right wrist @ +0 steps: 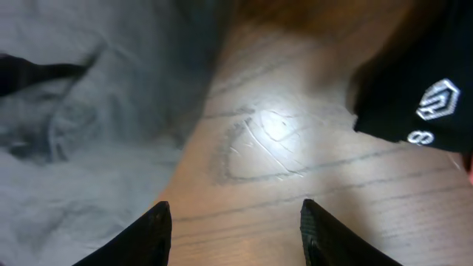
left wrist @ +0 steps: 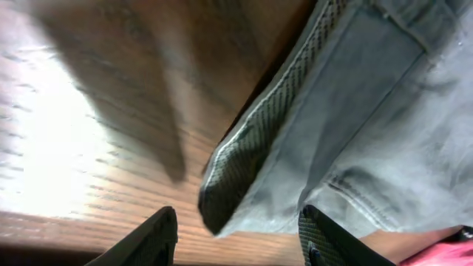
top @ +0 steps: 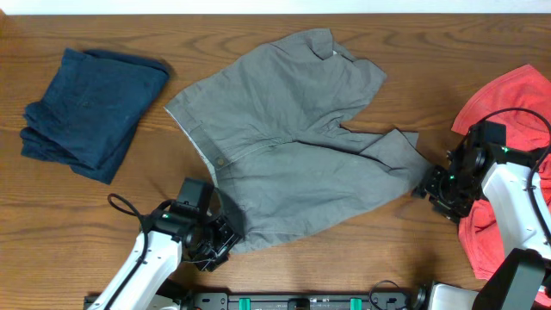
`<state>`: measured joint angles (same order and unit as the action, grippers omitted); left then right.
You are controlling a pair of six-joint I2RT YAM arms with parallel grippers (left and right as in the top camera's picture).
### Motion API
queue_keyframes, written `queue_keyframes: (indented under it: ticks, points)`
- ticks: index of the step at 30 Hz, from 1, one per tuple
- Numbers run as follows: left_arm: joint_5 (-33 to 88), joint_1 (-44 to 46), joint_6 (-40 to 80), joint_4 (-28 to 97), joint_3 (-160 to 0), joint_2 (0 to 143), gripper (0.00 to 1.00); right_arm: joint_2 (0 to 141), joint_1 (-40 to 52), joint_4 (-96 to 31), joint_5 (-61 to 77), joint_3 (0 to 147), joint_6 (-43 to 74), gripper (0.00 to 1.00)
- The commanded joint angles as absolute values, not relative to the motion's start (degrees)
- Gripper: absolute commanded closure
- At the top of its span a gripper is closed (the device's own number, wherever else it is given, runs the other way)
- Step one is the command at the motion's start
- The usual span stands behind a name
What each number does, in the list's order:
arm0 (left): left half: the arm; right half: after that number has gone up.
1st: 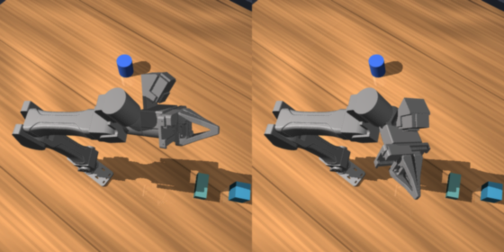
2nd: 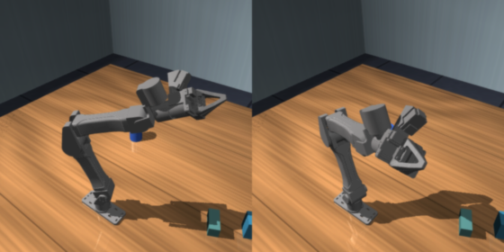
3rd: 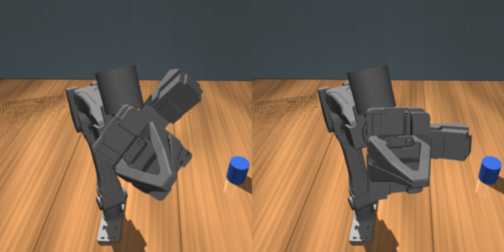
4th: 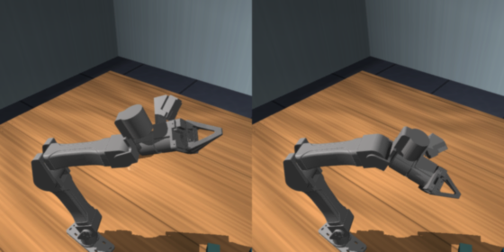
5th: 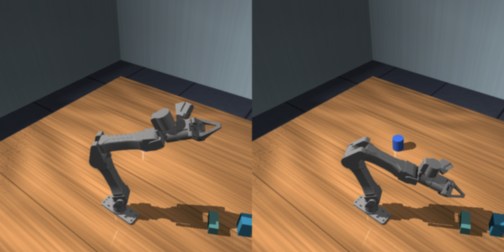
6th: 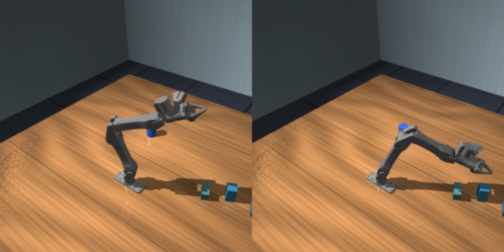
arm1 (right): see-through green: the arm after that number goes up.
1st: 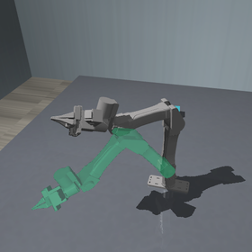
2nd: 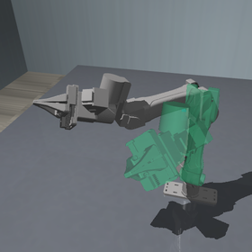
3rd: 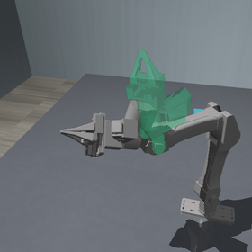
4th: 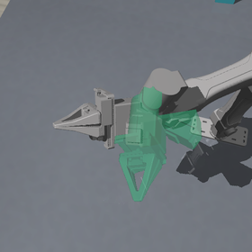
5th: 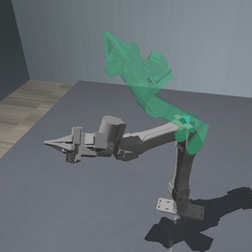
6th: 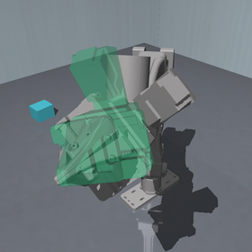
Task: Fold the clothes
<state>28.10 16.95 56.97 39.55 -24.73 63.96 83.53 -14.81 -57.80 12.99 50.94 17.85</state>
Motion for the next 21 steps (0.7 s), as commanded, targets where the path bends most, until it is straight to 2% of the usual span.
queue_keyframes:
  ticks: [1, 11, 21]
  points:
    - [27.0, 18.9, 60.7, 37.2, -23.8, 63.7, 0.45, 83.2, -14.9, -57.3, 14.9, 50.8, 18.9, 0.46]
    - [12.6, 32.2, 78.2, 35.0, -23.8, 63.7, 0.45, 83.2, -14.9, -57.2, 14.9, 50.8, 18.8, 0.46]
    - [9.0, 37.6, 90.5, 34.3, -23.8, 63.7, 0.45, 83.2, -14.9, -57.2, 14.9, 50.8, 18.8, 0.45]
